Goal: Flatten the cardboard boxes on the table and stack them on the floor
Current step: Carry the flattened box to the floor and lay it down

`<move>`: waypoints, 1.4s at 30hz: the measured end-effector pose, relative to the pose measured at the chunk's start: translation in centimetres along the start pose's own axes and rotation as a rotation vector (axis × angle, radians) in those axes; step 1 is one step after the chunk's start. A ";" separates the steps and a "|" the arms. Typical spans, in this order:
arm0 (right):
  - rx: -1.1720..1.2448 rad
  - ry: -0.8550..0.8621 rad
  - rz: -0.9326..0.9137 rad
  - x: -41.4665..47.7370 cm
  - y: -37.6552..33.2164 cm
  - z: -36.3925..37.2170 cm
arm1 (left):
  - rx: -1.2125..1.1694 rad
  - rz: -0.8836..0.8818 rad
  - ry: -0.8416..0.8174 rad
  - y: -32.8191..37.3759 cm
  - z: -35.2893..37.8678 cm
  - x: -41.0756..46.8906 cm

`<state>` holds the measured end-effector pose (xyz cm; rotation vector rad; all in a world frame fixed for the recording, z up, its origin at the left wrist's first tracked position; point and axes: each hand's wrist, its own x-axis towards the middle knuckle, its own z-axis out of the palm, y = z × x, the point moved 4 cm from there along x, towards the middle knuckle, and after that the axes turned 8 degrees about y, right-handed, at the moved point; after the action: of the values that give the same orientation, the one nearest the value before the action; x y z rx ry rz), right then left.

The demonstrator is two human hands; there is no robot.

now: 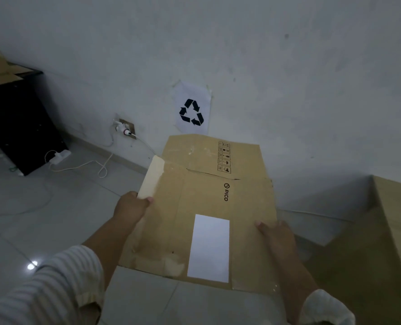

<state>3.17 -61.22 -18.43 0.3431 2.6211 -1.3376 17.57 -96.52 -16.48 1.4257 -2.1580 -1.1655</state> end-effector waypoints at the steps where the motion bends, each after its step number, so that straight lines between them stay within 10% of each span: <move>1: 0.010 0.004 0.019 -0.3 -0.6 1.5 | 0.002 0.010 -0.015 -0.2 -0.5 1.9; 24: -0.005 0.213 0.298 5.0 -5.0 30.7 | 0.052 0.005 -0.247 -10.5 6.8 35.4; 42: -0.061 0.354 0.371 16.2 20.0 59.3 | -0.031 0.032 -0.282 -38.3 30.9 50.4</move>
<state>-3.43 -96.07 -72.50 1.0851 2.6710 -1.1548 -1.28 -132.98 -73.78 1.2736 -2.3243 -1.4569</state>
